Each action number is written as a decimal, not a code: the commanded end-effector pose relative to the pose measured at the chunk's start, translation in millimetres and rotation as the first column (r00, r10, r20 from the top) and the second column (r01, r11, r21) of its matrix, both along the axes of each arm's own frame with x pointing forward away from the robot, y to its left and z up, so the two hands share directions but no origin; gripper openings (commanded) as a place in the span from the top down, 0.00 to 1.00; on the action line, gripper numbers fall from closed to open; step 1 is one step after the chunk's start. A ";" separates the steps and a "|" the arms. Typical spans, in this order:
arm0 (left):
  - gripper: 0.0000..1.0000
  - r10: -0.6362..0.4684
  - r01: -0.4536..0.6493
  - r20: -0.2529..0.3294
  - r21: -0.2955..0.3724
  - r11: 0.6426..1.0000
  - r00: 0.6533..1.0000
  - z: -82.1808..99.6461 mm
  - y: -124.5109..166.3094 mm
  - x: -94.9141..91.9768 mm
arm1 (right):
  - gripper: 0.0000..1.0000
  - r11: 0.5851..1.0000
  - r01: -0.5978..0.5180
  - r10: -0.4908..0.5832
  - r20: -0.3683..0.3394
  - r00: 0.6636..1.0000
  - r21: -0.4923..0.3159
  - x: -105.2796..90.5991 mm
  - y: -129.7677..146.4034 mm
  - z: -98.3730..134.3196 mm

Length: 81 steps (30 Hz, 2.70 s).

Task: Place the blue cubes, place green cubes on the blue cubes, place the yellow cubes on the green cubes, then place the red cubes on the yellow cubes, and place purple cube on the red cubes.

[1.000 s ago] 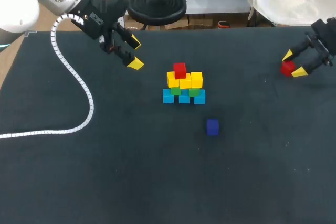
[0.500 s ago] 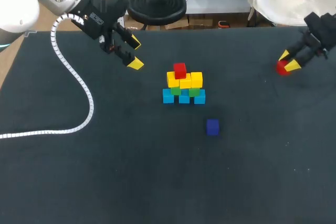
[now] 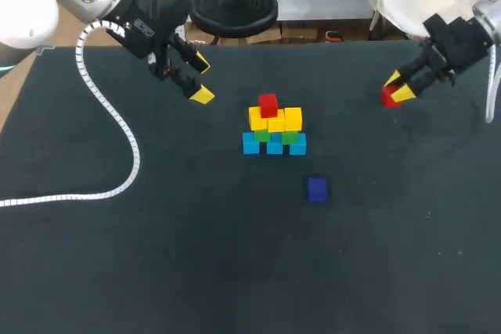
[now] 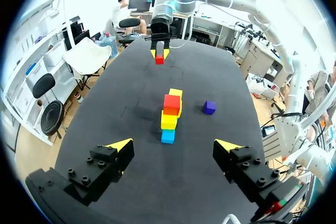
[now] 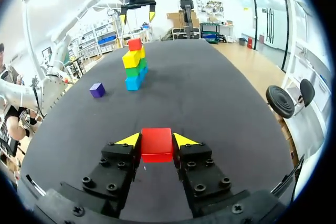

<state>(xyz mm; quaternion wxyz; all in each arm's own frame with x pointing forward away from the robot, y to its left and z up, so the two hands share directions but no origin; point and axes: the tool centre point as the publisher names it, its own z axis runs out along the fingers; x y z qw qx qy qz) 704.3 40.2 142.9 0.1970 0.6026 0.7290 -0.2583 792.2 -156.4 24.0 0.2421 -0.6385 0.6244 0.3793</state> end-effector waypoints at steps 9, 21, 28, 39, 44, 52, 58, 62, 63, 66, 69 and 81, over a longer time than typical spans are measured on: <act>0.00 0.003 -0.003 0.000 0.003 1.000 1.000 0.5 -0.2 -0.4 | 1.00 0.998 0.056 -0.057 0.080 0.995 0.011 -37.3 58.3 -20.9; 0.00 0.003 -0.003 0.000 0.003 1.000 1.000 0.5 -0.2 -0.4 | 0.58 0.999 0.036 -0.037 0.045 0.998 0.032 -40.3 62.7 -25.1; 0.00 0.003 -0.003 0.000 0.003 1.000 1.000 0.5 -0.2 -0.4 | 0.00 0.993 0.079 -0.086 0.080 0.993 0.088 -31.9 49.1 -17.6; 0.00 0.003 -0.003 0.000 0.003 1.000 1.000 0.5 -0.2 -0.4 | 0.00 0.957 -0.172 0.134 0.173 0.976 0.233 -32.1 1.1 29.4; 0.00 0.003 -0.003 0.000 0.003 1.000 1.000 0.5 -0.2 -0.4 | 0.00 0.938 -0.256 0.214 0.188 0.958 0.235 -32.6 4.6 40.0; 0.00 0.003 -0.003 0.000 0.003 1.000 1.000 0.5 -0.2 -0.4 | 0.00 0.938 -0.249 0.208 0.185 0.961 0.241 -32.8 6.4 44.2; 0.00 0.003 -0.003 0.000 0.003 1.000 1.000 0.5 -0.2 -0.4 | 0.00 0.938 -0.249 0.208 0.185 0.961 0.241 -32.8 6.4 44.2; 0.00 0.003 -0.003 0.000 0.003 1.000 1.000 0.5 -0.2 -0.4 | 0.00 0.930 -0.275 0.222 0.224 0.949 0.243 -34.6 13.9 54.8; 0.00 0.003 -0.003 0.000 0.003 1.000 1.000 0.5 -0.2 -0.4 | 0.00 0.929 -0.287 0.233 0.231 0.945 0.235 -36.5 21.6 57.3; 0.00 0.003 -0.003 0.000 0.003 1.000 1.000 0.5 -0.2 -0.4 | 0.00 0.933 -0.278 0.230 0.215 0.949 0.230 -42.0 35.6 53.1; 0.00 0.003 -0.003 0.000 0.003 1.000 1.000 0.5 -0.2 -0.4 | 0.00 0.943 -0.256 0.214 0.200 0.956 0.212 -50.5 46.2 51.0; 0.00 0.003 -0.003 0.000 0.003 1.000 1.000 0.5 -0.2 -0.4 | 0.00 0.961 -0.176 0.148 0.141 0.979 0.214 -98.7 62.3 23.4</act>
